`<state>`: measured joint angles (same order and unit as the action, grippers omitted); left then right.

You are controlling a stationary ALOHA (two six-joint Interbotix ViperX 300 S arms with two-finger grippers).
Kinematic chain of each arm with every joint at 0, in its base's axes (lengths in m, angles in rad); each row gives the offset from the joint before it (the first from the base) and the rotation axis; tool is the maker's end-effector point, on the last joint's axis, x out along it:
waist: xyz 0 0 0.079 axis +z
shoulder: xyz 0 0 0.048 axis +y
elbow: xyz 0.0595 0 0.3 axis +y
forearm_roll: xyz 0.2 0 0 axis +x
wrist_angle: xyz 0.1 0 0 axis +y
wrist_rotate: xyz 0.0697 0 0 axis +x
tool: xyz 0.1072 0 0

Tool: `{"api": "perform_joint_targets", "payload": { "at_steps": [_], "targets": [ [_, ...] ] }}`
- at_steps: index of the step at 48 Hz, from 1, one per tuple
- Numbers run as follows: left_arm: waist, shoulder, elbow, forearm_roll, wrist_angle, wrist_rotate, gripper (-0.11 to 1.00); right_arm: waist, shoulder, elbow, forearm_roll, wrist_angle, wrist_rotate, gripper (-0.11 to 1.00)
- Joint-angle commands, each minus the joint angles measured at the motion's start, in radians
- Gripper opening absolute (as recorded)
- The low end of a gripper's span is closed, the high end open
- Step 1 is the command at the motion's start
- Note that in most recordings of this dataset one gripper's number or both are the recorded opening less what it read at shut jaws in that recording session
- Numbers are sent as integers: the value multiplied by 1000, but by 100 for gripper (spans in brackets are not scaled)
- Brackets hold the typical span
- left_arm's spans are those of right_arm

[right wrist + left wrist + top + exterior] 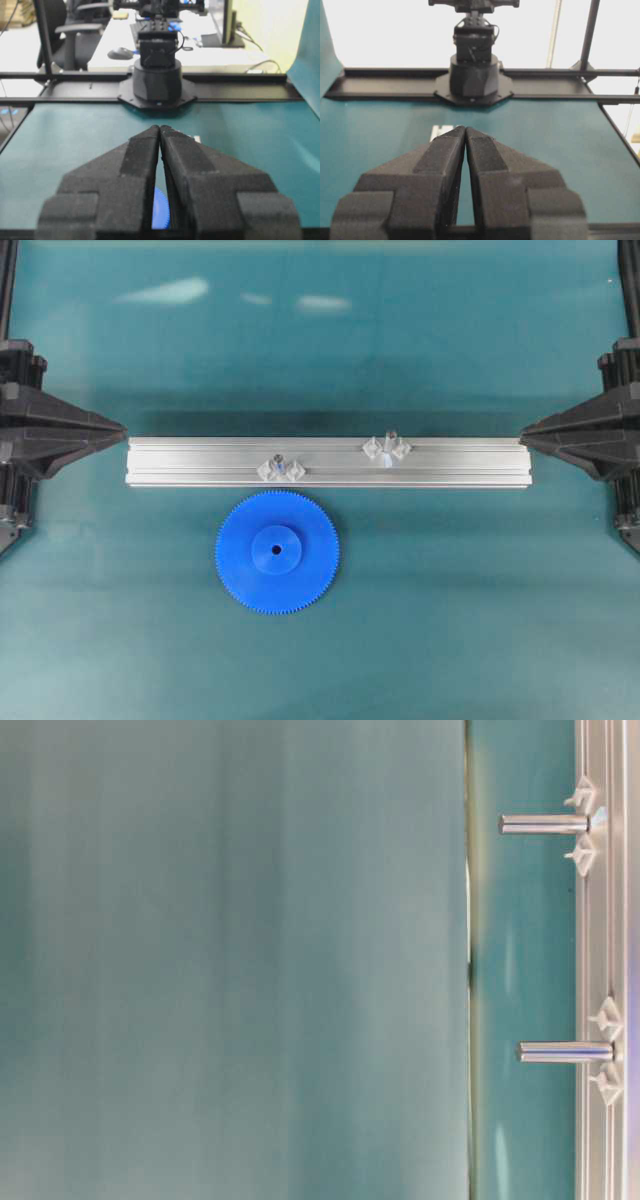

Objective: Insert the large gear onto the shaft.
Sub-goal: 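Move the left gripper over the large blue gear's central hub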

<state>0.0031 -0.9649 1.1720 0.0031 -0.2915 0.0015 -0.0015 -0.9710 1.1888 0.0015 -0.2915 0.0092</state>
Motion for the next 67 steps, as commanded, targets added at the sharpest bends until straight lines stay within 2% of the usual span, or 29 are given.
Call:
{"api": "perform_joint_targets", "payload": {
  "at_steps": [1,4,7,11,20,39,48,59,67],
  "targets": [
    [3,25,-44,11,-11,-38,11,-2,15,-28,3,-3,2,16],
    [2,44,-60,11,-3,-64,15,-2,18,-29,29,46,9,22],
    [-5,71,-77,11,6,-87,8,-3,18,-38,37,103,23,33],
    [-21,107,-100,14,34,-95,2,-3,9,-55,37,147,32,26],
    [-57,198,-155,15,104,-92,1,-9,-5,-58,37,236,38,15],
    [-81,388,-264,15,319,-83,1,-48,15,-71,37,491,92,14],
    [-104,465,-314,15,414,-69,1,-48,35,-69,37,525,120,14],
    [-109,568,-414,15,555,-77,1,-51,71,-66,37,526,120,14],
    [-109,643,-466,15,591,-78,1,-63,98,-66,37,541,120,14]
  ]
}}
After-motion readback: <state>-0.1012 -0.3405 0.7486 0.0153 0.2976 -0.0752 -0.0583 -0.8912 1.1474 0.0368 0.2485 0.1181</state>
